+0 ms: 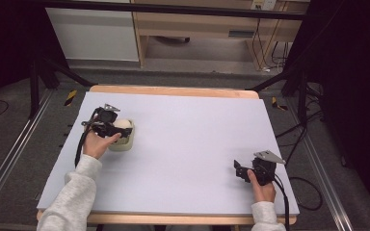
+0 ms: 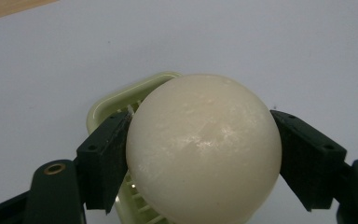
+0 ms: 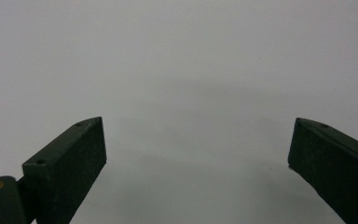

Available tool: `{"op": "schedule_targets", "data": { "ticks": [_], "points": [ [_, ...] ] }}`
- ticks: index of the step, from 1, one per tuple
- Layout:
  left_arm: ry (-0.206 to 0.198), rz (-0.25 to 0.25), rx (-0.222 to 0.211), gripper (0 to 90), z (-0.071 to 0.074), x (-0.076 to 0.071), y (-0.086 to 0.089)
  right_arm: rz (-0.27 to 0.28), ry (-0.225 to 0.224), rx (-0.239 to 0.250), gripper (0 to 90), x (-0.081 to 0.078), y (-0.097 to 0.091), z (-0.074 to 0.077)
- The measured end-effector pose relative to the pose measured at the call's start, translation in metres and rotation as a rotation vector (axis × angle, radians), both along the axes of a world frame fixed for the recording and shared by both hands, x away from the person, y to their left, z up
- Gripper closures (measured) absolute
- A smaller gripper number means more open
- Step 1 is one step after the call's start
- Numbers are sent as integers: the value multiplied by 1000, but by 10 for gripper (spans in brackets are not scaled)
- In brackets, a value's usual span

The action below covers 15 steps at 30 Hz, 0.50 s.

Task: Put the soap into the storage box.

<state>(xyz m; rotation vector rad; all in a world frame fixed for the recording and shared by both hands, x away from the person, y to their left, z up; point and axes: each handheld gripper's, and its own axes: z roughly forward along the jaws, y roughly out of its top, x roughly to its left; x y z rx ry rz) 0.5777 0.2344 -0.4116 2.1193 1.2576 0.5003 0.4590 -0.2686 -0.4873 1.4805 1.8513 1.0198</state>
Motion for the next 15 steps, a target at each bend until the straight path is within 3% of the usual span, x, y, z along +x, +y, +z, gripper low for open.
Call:
{"op": "schedule_targets", "data": {
  "ticks": [15],
  "points": [
    [30,28,6,237,-13,8,6,0,0,0,46,0,0,0]
  ]
}}
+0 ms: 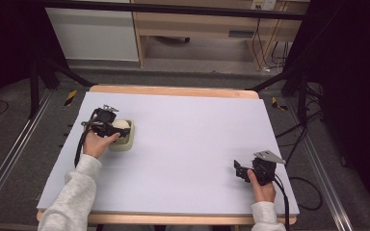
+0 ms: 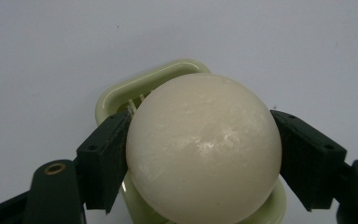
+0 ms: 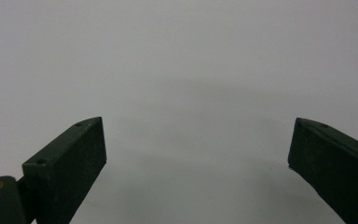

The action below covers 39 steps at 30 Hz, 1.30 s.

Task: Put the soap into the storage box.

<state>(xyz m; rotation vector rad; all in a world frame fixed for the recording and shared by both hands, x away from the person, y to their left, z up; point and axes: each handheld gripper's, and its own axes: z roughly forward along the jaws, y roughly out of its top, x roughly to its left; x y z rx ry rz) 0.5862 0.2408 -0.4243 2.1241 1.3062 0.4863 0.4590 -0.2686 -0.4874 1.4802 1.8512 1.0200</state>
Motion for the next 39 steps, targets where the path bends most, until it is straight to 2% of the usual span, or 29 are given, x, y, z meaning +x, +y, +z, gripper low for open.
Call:
{"op": "schedule_targets", "data": {
  "ticks": [10,19,39],
  "points": [
    [17,-6,15,237,-7,4,-4,0,3,3,45,0,0,0],
    [31,6,24,237,-10,7,0,0,3,4,46,0,0,0],
    [35,3,34,237,-17,7,0,0,2,3,46,0,0,0]
  ]
}}
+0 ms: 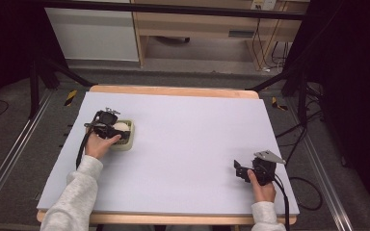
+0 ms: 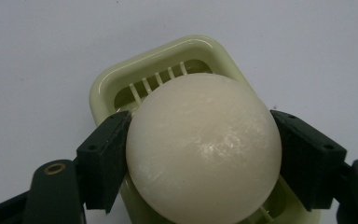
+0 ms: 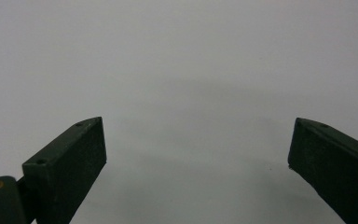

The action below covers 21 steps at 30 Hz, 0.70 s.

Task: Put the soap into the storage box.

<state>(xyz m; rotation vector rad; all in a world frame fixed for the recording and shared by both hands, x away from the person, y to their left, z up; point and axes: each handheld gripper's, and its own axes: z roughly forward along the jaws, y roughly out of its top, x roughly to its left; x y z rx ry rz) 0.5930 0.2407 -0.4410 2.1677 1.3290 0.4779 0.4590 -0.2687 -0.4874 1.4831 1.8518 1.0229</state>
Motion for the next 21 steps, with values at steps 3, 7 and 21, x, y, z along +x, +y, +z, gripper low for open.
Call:
{"op": "schedule_targets", "data": {
  "ticks": [3,7,21],
  "points": [
    [-1,1,1,237,0,0,0,0,1,0,46,0,0,0],
    [-3,0,2,236,0,0,0,0,0,0,46,0,0,0],
    [-33,1,-1,190,3,-4,0,1,-1,-1,45,0,0,0]
  ]
}}
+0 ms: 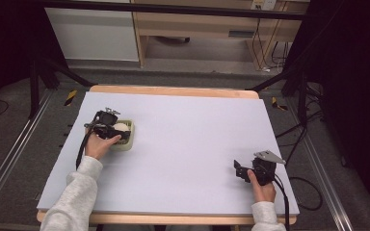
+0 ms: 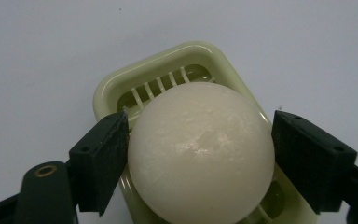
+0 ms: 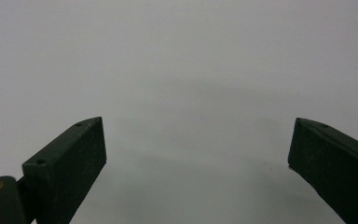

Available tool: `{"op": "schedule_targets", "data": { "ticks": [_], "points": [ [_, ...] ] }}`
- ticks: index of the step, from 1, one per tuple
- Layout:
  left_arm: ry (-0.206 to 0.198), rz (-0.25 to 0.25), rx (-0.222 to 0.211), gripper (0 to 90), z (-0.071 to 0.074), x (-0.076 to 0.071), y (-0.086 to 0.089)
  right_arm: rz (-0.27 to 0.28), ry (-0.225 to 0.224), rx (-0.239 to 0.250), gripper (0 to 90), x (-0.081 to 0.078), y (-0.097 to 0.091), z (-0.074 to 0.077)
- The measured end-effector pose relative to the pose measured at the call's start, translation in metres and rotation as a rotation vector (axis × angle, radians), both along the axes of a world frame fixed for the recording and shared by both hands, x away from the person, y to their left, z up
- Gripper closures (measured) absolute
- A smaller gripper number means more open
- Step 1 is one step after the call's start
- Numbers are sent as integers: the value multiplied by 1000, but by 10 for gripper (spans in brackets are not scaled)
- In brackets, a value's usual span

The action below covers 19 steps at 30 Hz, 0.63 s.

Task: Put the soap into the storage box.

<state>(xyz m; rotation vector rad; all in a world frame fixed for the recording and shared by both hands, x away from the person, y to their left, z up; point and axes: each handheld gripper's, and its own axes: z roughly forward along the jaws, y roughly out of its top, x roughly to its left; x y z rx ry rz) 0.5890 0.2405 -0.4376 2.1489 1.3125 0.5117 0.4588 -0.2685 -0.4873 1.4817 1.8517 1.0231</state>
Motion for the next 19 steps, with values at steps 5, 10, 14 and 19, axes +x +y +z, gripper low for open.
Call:
{"op": "schedule_targets", "data": {
  "ticks": [5,10,14,19],
  "points": [
    [-49,-23,-26,134,11,-16,2,-2,0,0,45,0,0,0],
    [-75,-35,-57,116,15,-32,7,-3,0,0,46,0,0,0],
    [-105,-38,-86,113,14,-50,12,-2,-1,1,45,0,0,0],
    [-123,-35,-109,118,7,-70,19,0,-1,0,45,0,0,0]
  ]
}}
